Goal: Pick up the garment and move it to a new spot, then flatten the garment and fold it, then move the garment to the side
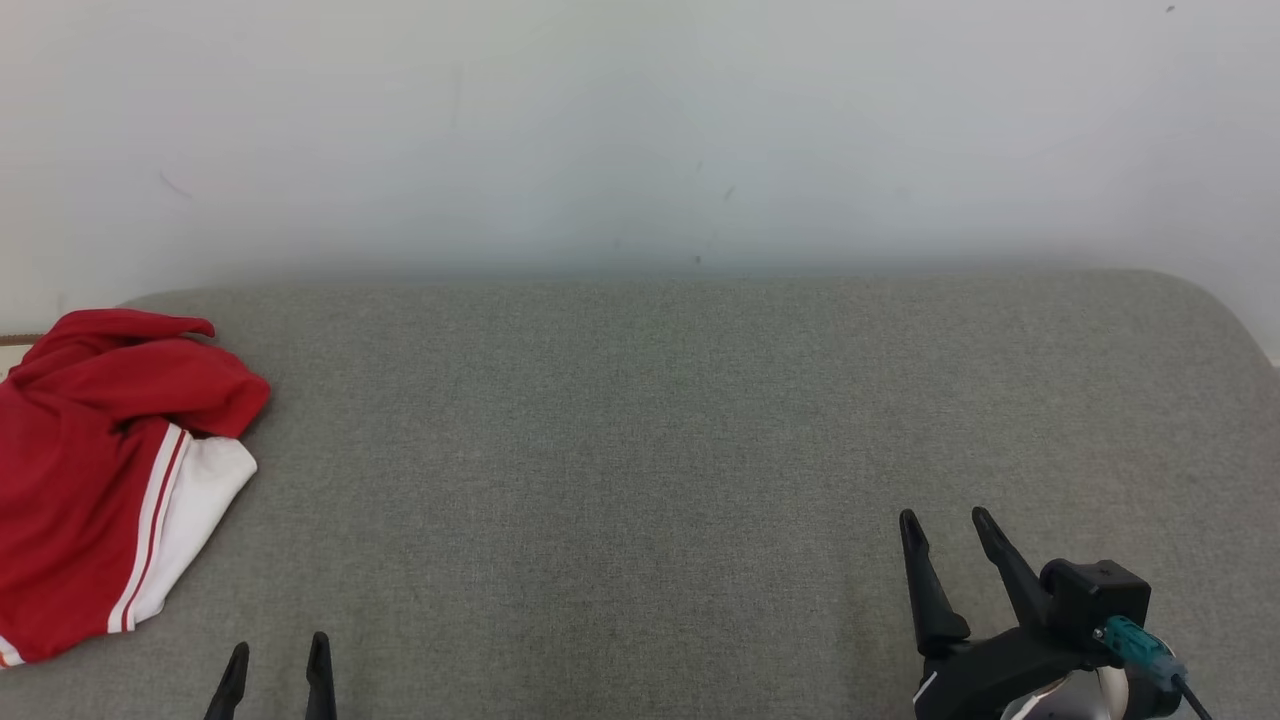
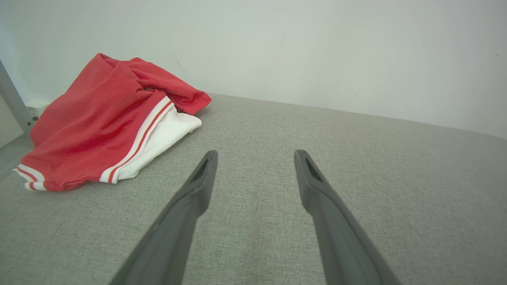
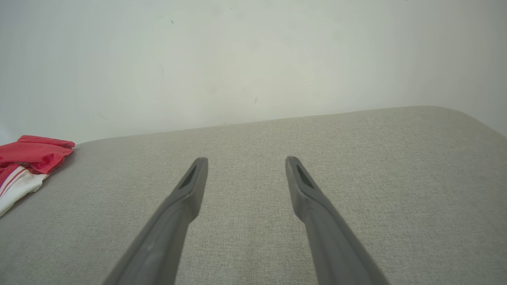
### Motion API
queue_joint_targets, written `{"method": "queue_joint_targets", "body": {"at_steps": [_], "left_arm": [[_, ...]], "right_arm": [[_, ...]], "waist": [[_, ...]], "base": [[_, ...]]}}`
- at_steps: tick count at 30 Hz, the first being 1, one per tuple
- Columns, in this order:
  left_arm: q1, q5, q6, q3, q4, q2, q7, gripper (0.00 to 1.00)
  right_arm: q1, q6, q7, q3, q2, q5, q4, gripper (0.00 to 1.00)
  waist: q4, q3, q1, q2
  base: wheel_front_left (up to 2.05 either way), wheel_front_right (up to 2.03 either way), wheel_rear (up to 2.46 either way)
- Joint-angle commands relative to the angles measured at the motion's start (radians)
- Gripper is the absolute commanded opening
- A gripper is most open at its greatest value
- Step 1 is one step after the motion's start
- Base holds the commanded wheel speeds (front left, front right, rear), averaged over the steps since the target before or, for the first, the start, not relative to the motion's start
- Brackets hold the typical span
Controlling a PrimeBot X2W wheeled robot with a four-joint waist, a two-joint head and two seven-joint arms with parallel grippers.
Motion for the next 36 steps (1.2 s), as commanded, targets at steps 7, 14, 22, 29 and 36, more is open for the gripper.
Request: {"method": "queue_joint_targets", "body": {"at_steps": [7,14,22,29,36], "left_arm": [[0.026,0.064,0.016,-0.002,-0.034,0.018,-0.006,1.0],[0.039,0.097,0.028,-0.003,-0.057,0.021,-0.005,1.0],[0.053,0.095,0.032,0.004,-0.072,0.029,-0.002,1.0],[0.058,0.086,0.034,0.004,-0.078,0.032,0.0,1.0],[0.061,0.079,0.036,0.0,-0.085,0.037,0.003,1.0]], "right_arm": [[0.03,0.0,0.01,0.008,0.001,-0.063,-0.046,1.0],[0.05,0.0,0.015,0.001,0.002,-0.099,-0.079,1.0],[0.058,0.0,0.015,-0.016,0.002,-0.024,-0.086,1.0],[0.058,0.0,0.019,-0.014,0.002,-0.007,-0.083,1.0],[0.057,0.0,0.021,-0.014,0.002,0.001,-0.08,1.0]], "waist": [[-0.001,-0.004,0.0,0.0],[-0.002,-0.008,0.0,0.0],[-0.002,-0.011,0.0,0.0],[-0.004,-0.012,0.0,0.0],[-0.004,-0.01,0.0,0.0]], "base": [[0.0,0.0,0.0],[0.0,0.0,0.0],[0.0,0.0,0.0],[0.0,0.0,0.0],[0.0,0.0,0.0]]}}
